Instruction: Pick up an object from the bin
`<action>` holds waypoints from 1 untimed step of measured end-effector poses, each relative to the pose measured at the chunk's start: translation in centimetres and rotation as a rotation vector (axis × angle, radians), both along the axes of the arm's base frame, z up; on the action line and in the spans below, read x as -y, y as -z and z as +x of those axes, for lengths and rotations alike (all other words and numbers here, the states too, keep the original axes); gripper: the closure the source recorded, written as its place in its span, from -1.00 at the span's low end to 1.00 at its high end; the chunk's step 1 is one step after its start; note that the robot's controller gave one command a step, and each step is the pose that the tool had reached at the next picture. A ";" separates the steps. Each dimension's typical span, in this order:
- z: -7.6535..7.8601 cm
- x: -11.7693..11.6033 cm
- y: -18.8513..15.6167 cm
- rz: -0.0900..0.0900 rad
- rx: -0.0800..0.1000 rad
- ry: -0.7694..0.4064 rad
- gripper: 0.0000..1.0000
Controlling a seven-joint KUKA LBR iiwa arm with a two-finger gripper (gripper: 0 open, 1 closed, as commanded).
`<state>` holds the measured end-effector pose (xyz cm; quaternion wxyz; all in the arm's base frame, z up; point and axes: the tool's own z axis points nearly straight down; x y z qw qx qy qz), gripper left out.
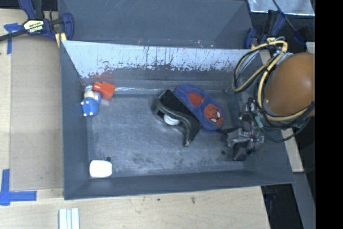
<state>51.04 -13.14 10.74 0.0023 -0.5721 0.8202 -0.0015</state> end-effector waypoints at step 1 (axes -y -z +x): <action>0.1 0.0 0.0 0.001 -0.001 0.003 1.00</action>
Offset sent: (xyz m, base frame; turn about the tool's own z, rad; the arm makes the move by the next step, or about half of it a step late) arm -0.0001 0.0000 0.0002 0.0000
